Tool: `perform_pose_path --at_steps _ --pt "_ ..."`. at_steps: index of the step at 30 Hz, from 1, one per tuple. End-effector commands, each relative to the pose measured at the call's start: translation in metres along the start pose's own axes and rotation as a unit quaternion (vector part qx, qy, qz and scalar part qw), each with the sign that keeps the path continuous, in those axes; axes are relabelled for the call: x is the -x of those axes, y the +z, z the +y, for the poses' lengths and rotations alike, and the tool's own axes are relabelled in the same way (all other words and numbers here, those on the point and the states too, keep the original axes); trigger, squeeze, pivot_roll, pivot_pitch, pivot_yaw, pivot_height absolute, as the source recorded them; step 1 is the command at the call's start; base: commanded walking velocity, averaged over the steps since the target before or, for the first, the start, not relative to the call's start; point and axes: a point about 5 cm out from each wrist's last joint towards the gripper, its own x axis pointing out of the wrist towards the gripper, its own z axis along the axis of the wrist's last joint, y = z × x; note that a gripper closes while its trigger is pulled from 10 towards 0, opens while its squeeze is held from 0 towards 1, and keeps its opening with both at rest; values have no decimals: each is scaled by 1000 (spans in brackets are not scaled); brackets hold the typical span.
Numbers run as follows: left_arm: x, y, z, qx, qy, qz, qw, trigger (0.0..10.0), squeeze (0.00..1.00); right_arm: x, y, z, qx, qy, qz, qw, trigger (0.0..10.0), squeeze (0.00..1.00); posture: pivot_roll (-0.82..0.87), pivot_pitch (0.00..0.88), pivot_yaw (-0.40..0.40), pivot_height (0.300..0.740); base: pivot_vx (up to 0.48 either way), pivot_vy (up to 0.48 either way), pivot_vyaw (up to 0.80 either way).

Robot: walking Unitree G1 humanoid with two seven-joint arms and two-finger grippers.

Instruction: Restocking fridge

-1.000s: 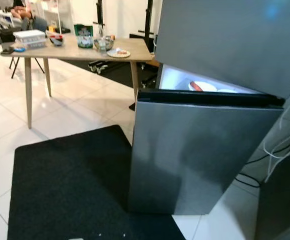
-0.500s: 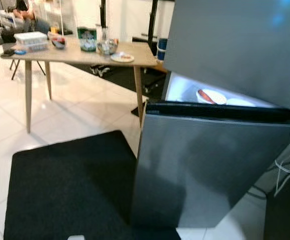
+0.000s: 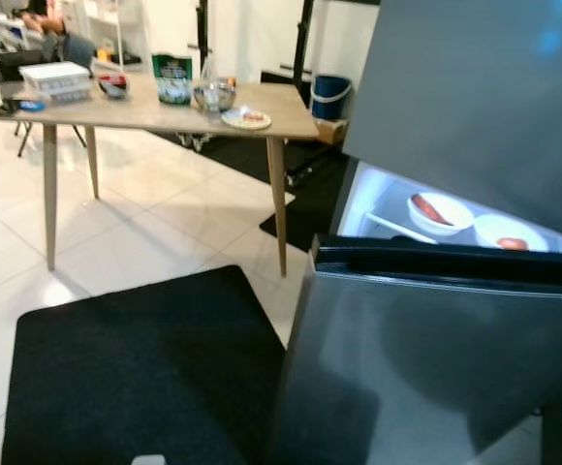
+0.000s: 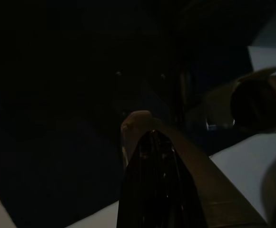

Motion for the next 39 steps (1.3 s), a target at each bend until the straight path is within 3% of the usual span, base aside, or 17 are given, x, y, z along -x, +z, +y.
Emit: perform_pose_path --at_steps 1,7,19,21,22,26,28,29,33,34,36,38,39 --pt "0 -10 -6 0 -9 24 1000 10000 0 0 11 -4 -8 -5 -26 1000 10000 0 -76 0 -55 740 371 0 0" --pt "0 -10 -6 10 -4 21 1000 10000 0 -1 16 -1 -28 4 -43 999 10000 0 -73 0 -57 740 247 0 0" --pt "0 -10 -5 15 -5 20 1000 10000 0 2 -9 1 -32 5 -2 999 10000 0 -75 0 -56 740 0 0 0" --pt "0 -10 -5 14 -7 20 1000 10000 0 2 -6 1 -50 7 -23 998 10000 0 -78 0 -53 740 0 0 0" --pt "0 -10 -5 14 -8 20 1000 10000 0 2 3 -1 -81 10 -56 995 10000 0 -79 0 -51 740 0 0 0" --pt "0 -10 -5 14 -9 21 1000 10000 0 2 11 -3 -109 11 -85 990 10000 0 -80 0 -50 740 0 0 0" --pt "0 -11 -5 13 -9 22 1000 10000 0 4 24 -10 -160 11 -135 978 10000 0 -81 0 -47 740 0 0 0" --pt "0 -11 -5 13 -9 22 1000 10000 0 4 24 -10 -160 11 -135 978 10000 0 -81 0 -47 740 0 0 0" --pt "1 -11 -4 12 -9 22 1000 10000 0 8 46 -21 -217 28 -211 953 10000 0 -80 0 -47 740 0 0 0" --pt "1 -11 -4 12 -9 22 1000 10000 0 8 46 -21 -217 28 -211 953 10000 0 -80 0 -47 740 0 0 0" --pt "1 -11 -4 12 -9 22 1000 10000 0 11 63 -26 -240 45 -258 935 10000 0 -81 0 -46 740 0 0 0" --pt "1 -11 -4 12 -9 22 1000 10000 0 11 63 -26 -240 45 -258 935 10000 0 -81 0 -46 740 0 0 0" --pt "1 -12 -4 12 -9 22 1000 10000 0 13 73 -29 -245 53 -281 926 10000 0 -83 0 -46 740 0 0 0"
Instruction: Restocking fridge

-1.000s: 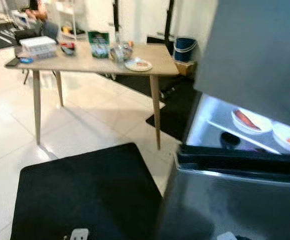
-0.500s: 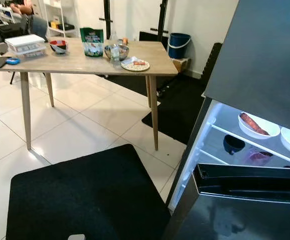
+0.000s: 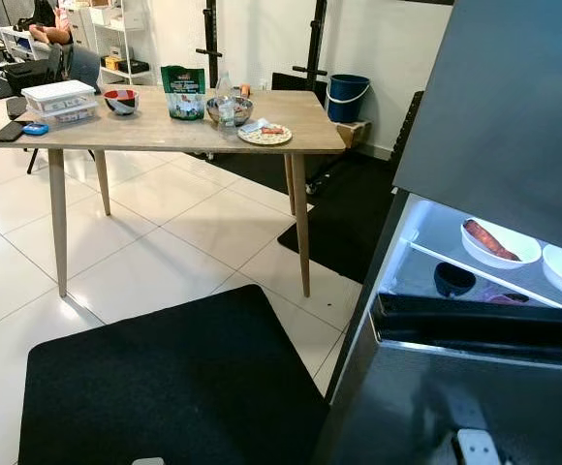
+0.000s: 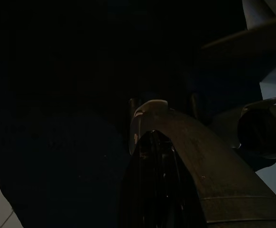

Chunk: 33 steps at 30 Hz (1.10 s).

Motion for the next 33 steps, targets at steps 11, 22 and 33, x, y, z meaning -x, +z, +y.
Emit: perform_pose_path --at_steps 11,22,33 --pt "2 -15 -3 4 -9 25 1000 10000 0 -34 110 37 66 74 -171 980 10000 0 -66 0 -50 740 0 0 0" --pt "4 -19 -1 10 -4 26 1000 10000 0 -48 184 77 104 66 -247 961 10000 0 -33 0 -66 740 0 0 0" --pt "5 -24 -1 15 -4 29 999 10000 0 -51 147 65 130 28 -184 974 10000 0 -42 0 -61 740 0 0 0"
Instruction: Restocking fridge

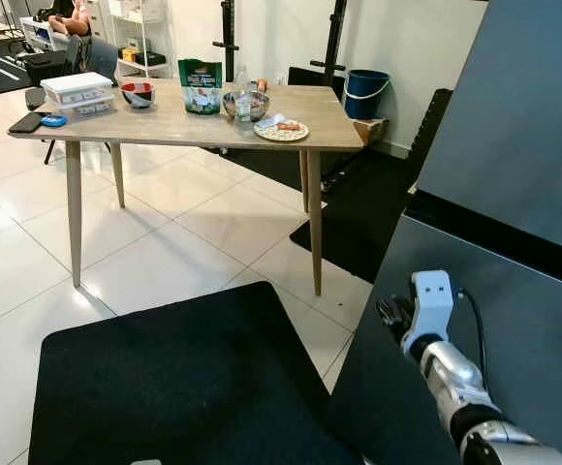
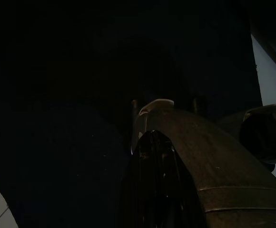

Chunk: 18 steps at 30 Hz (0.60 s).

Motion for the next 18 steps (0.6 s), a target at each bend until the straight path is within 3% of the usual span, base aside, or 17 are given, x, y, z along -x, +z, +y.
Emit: perform_pose_path --at_steps 1,2,6,9,10,14,15,16,18 --pt "2 -15 -3 7 -6 27 1000 10000 0 5 -13 0 9 0 29 1000 10000 0 -42 0 -61 740 0 0 0" --pt "1 -12 -4 5 -7 26 1000 10000 0 15 -33 -1 28 2 72 997 10000 0 -46 0 -59 740 0 0 0" --pt "0 -9 -5 3 -9 23 1000 10000 0 28 -56 -1 48 5 128 991 10000 0 -51 0 -56 740 0 0 0" --pt "-2 -4 -6 -3 -11 20 1000 10000 0 61 -103 -5 38 -17 234 971 10000 0 -56 0 -54 740 0 0 0" --pt "-2 -3 -6 -4 -12 19 1000 10000 0 76 -118 -8 28 -32 271 962 10000 0 -56 0 -54 740 0 0 -800" --pt "-2 -2 -6 -4 -12 18 1000 10000 0 93 -134 -12 20 -49 310 949 10000 0 -57 0 -52 740 0 0 -800" --pt "-2 -2 -6 -5 -11 18 1000 10000 0 115 -152 -14 13 -58 349 935 10000 0 -58 0 -50 740 0 0 -800" --pt "-2 -2 -6 -5 -11 18 1000 10000 0 125 -159 -14 14 -61 367 928 10000 0 -58 0 -50 740 0 0 -800" --pt "-2 -2 -6 -6 -11 19 1000 10000 0 132 -164 -15 14 -63 379 923 10000 0 -58 0 -50 740 0 0 -800"
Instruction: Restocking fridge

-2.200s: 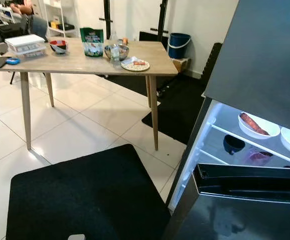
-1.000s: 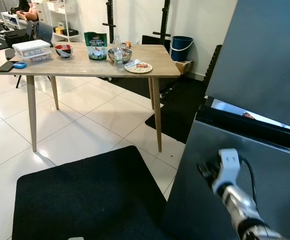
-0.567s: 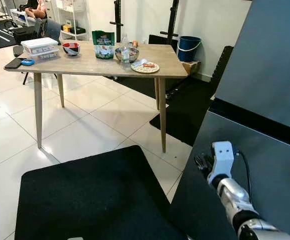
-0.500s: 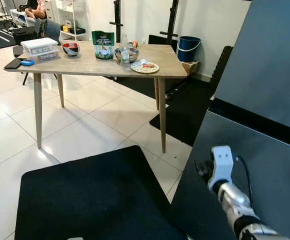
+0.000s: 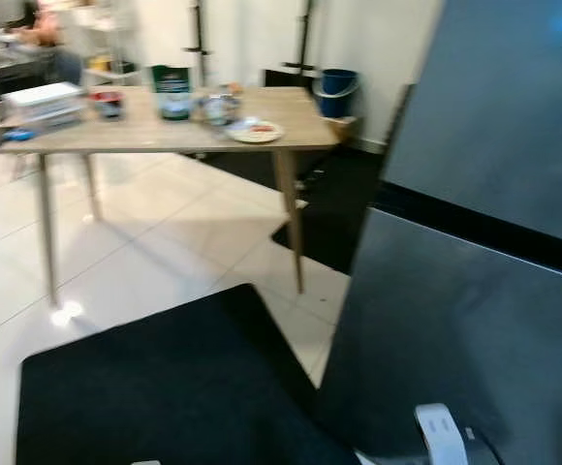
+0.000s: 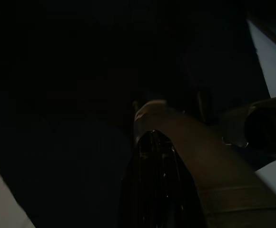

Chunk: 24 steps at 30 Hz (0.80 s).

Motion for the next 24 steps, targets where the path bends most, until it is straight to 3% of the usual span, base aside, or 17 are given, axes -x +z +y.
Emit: perform_pose_path --at_steps 1,9,24 --pt "0 -9 -6 -1 -10 22 1000 10000 0 1 -7 -1 0 -4 14 1000 10000 0 -58 0 -50 740 0 0 -800" --pt "-1 -6 -5 -6 -9 21 1000 10000 0 8 -36 -3 -3 -12 60 998 10000 0 -68 0 -42 740 0 0 -800" --pt "-2 -2 -5 -10 -3 20 1000 10000 0 7 -34 1 -2 -9 61 998 10000 0 -69 0 -42 740 0 0 -800"
